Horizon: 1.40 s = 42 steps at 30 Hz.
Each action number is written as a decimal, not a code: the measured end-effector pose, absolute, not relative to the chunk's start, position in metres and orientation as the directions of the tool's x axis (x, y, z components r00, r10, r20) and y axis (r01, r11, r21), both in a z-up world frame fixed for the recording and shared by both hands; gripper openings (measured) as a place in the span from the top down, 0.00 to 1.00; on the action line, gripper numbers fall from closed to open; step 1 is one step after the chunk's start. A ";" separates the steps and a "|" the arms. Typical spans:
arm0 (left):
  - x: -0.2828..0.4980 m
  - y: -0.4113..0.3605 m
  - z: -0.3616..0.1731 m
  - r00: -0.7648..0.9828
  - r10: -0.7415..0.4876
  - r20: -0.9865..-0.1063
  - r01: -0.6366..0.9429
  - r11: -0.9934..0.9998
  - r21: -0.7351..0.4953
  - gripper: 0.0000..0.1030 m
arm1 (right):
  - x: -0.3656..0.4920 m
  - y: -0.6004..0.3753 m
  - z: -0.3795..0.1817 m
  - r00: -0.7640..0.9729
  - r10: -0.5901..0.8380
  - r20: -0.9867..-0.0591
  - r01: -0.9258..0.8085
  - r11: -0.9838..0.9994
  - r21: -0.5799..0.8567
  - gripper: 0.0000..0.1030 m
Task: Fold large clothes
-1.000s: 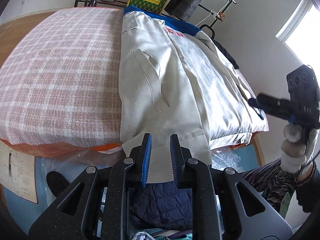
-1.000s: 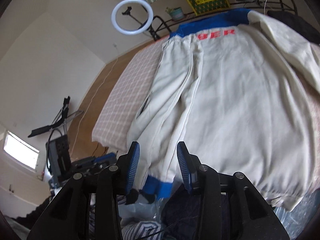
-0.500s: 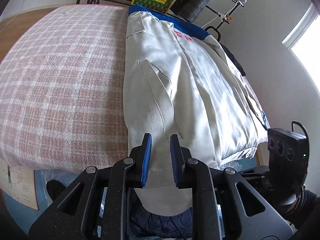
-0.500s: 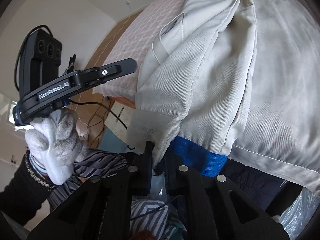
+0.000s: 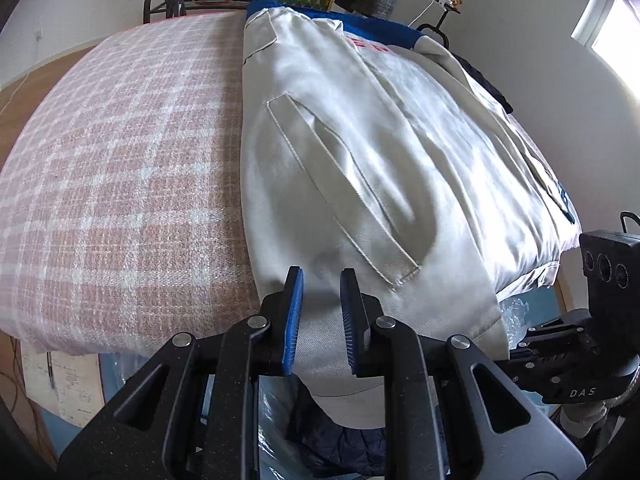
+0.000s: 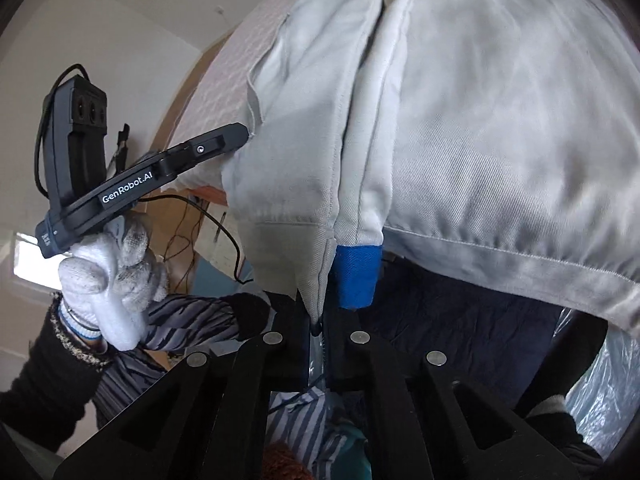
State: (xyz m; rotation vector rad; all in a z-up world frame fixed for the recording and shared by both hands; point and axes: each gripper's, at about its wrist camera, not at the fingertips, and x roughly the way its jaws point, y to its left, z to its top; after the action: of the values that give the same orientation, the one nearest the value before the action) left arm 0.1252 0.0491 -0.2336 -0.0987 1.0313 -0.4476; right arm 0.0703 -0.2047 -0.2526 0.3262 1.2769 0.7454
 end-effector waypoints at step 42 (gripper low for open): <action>0.120 -0.113 -0.148 0.416 -0.586 -0.695 0.559 0.768 -0.313 0.57 | 0.097 -0.622 -0.177 0.650 0.097 -0.753 0.279 0.891 0.357 0.42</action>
State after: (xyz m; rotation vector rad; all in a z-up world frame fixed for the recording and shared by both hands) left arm 0.1203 -0.1125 -0.1484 -0.0341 0.8869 -0.7192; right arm 0.0965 -0.6220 -0.1773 0.4734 0.8648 -0.1078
